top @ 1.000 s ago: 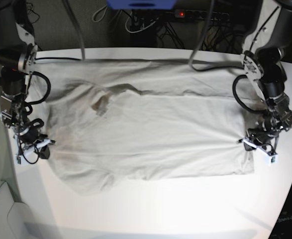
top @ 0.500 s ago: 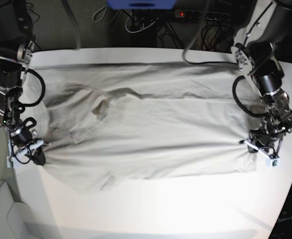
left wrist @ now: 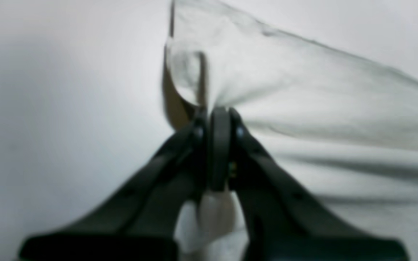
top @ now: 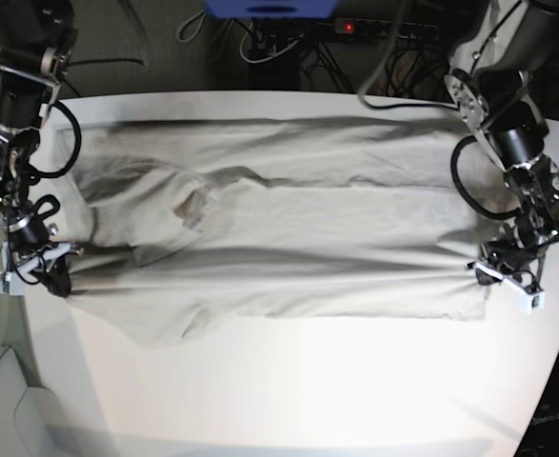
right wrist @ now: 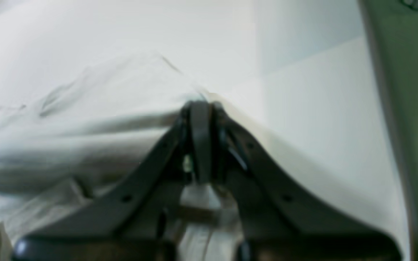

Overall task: Layout the t-shirt on the table in an organized manner, then fold the t-shirt properly
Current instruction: 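Lift the grasped edge and fold it toward the collar with both grippers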

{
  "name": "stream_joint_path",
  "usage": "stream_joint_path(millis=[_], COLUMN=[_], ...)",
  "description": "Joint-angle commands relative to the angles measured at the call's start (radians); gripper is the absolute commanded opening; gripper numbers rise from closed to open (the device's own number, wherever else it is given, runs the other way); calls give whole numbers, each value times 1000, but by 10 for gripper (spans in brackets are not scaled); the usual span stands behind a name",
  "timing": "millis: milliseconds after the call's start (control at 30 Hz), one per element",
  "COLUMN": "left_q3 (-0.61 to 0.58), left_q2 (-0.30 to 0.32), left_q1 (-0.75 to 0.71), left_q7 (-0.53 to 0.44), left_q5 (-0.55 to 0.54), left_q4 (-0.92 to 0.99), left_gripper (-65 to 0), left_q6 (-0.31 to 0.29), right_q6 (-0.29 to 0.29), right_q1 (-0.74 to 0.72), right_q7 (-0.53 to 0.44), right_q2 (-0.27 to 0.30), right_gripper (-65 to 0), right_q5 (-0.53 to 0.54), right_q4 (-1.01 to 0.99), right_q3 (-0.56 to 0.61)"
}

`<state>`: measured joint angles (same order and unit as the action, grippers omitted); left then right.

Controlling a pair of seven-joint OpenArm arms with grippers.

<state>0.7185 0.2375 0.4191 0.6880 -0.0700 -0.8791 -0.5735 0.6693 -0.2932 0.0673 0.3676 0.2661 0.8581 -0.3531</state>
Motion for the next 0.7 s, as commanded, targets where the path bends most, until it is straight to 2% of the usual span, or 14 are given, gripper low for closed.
stream_joint_path(millis=[0,300,667], left_q3=[5,0,6], left_q2=[24,20,18], left_q1=[21,-101,-223], left_q7=[-8,135,284], left_q5=[-26,-182,-317], left_q4=[-24,-302,-527], left_gripper=[-648,-648,-648], left_q6=[-1,7,8], right_q6=[23,29,29], right_q1=[-24,35,223], right_q7=[-31,-30,-30], right_q2=[20,20,-18], right_gripper=[-650,-650,-650], right_q5=[15,15,17], right_q4=[20,53,306], right_q3=[-7,-82,-91])
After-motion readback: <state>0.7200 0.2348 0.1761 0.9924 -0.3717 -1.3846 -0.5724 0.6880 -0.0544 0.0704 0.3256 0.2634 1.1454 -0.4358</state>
